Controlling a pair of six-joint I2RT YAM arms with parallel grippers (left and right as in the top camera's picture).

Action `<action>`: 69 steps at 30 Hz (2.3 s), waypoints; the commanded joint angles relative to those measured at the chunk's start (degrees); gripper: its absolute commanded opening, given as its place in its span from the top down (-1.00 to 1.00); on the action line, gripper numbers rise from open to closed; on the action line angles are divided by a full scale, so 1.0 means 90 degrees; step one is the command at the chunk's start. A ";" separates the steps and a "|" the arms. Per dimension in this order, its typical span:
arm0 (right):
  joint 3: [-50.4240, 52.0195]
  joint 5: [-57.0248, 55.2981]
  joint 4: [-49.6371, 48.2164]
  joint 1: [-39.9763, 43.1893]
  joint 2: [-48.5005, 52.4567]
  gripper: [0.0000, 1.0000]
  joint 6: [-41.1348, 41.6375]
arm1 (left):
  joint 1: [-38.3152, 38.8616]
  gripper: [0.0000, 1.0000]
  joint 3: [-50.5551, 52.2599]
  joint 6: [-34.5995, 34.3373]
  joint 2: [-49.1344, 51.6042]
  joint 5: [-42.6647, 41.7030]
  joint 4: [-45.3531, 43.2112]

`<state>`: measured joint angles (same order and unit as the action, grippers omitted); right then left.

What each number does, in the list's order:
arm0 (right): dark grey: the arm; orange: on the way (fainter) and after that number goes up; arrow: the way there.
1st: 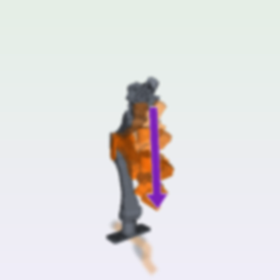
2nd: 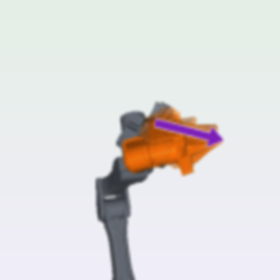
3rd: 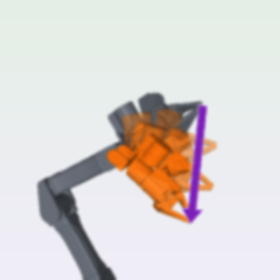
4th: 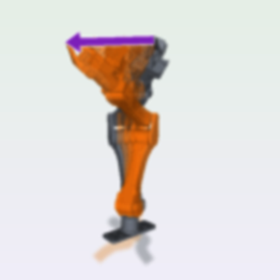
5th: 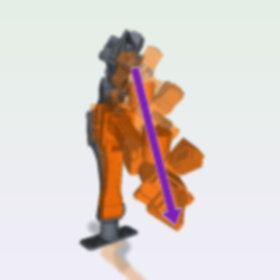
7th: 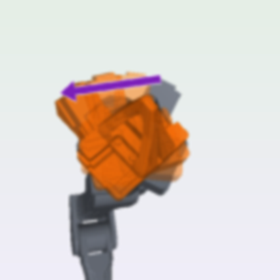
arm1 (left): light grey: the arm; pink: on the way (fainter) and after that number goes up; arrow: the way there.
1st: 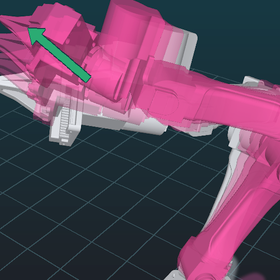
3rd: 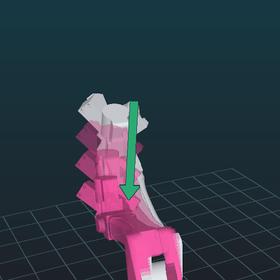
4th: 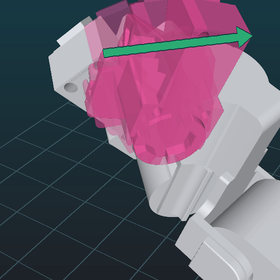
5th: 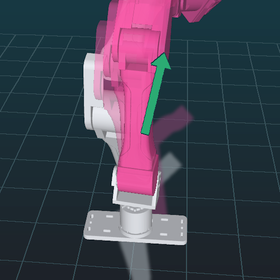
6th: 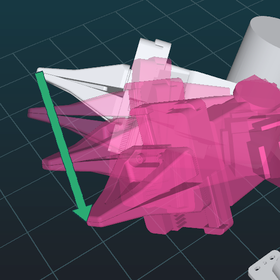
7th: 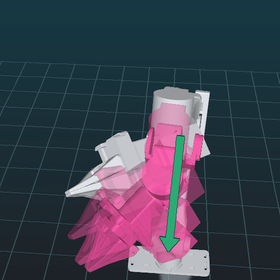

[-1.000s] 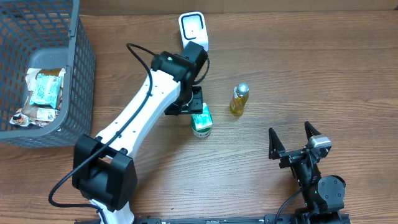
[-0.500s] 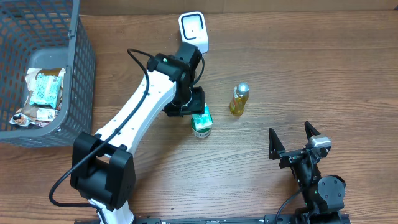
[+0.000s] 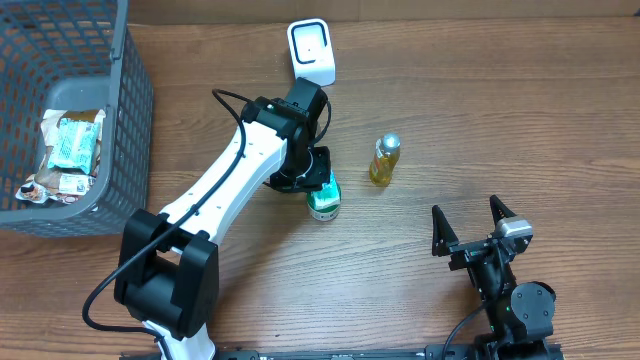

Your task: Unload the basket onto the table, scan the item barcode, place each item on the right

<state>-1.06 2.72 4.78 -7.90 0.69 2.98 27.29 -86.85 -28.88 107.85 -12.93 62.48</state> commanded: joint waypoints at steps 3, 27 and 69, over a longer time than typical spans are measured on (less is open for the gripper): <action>0.0068 -0.0029 -0.0017 0.0027 -0.0056 -1.00 -0.0007 | -0.0027 0.92 -0.0005 0.0041 0.0036 0.0168 -0.0068; 0.0068 -0.0029 -0.0017 0.0027 -0.0056 -1.00 -0.0007 | 0.0027 0.92 -0.1455 0.0874 0.0017 0.3118 0.1384; 0.0068 -0.0029 -0.0017 0.0027 -0.0056 -1.00 -0.0007 | 0.1389 0.92 -0.1321 0.0505 0.1219 0.3436 0.1438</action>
<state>-1.06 2.72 4.80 -7.90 0.69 2.98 39.68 -97.12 -23.62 119.07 20.99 75.96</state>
